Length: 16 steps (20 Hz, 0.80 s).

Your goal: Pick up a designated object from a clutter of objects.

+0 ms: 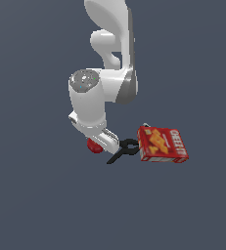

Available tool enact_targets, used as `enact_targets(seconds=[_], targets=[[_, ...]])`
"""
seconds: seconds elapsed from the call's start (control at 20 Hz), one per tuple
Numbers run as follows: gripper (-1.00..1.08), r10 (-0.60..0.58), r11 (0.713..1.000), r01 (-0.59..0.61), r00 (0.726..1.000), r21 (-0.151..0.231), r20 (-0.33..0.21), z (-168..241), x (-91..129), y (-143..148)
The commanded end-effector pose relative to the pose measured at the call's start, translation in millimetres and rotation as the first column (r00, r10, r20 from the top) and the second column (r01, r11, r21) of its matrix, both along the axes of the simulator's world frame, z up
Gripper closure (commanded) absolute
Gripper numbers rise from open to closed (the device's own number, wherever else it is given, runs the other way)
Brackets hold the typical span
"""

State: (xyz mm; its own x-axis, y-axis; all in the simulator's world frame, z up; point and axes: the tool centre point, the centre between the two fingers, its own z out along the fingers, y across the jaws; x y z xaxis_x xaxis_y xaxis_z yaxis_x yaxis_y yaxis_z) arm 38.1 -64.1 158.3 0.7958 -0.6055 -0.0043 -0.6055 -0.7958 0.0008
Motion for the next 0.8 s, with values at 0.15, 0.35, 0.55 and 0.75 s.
enact_targets(seconds=[0.15, 0.35, 0.55, 0.75], targets=[[1.08, 0.000, 1.000, 0.000, 1.000, -0.001, 0.003, 34.1, -29.0, 38.4], [1.08, 0.000, 1.000, 0.000, 1.000, -0.003, 0.004, 59.1, -50.8, 67.2], [1.08, 0.000, 1.000, 0.000, 1.000, -0.005, 0.004, 85.4, -73.5, 97.5], [1.08, 0.000, 1.000, 0.000, 1.000, -0.006, 0.004, 113.7, -97.5, 129.8]])
